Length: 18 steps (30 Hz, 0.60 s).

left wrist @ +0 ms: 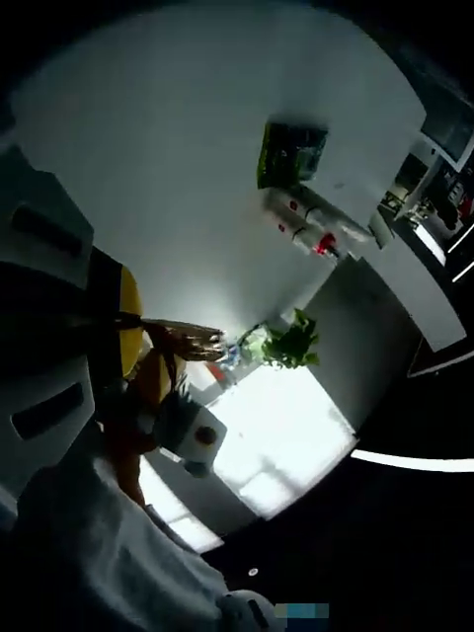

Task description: Arrange the skincare products in the storage area until every visible bottle or jar stands upright without overlapping.

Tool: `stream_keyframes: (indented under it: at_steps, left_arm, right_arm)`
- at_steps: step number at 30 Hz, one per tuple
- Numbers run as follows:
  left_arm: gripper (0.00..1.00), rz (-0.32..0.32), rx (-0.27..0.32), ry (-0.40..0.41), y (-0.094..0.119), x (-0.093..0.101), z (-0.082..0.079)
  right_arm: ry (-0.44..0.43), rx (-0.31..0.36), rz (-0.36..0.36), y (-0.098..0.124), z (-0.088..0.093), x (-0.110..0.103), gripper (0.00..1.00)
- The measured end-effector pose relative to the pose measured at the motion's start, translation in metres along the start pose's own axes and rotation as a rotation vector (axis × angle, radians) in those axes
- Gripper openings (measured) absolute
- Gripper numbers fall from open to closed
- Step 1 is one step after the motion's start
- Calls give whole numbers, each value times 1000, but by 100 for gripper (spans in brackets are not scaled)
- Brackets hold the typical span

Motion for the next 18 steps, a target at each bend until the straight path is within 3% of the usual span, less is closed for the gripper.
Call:
stream_keyframes:
  at_steps: [2, 4, 9, 18]
  left_arm:
    - [0, 14, -52, -25, -3, 3, 9]
    - [0, 27, -98, -50, -7, 6, 16]
    - [0, 26, -105, -42, -16, 7, 18]
    - [0, 30, -113, -44, -11, 4, 17]
  right_arm:
    - [-37, 6, -7, 0, -1, -3, 12]
    - [-30, 7, -8, 0, -1, -3, 10]
    - [-45, 1, 1, 1, -1, 0, 5]
    - [-28, 0, -16, 0, 0, -3, 0]
Point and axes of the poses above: the point that each gripper's makers call its tool centre point, and the gripper's own axes: y roughly backward along the fingers, x roughly to its right, z roughly out of its underside, the point moved 2 cm from there along y, roughly backward along the fingers, and after that the axes turned 11 degrees about x, right-handed, at the moved point
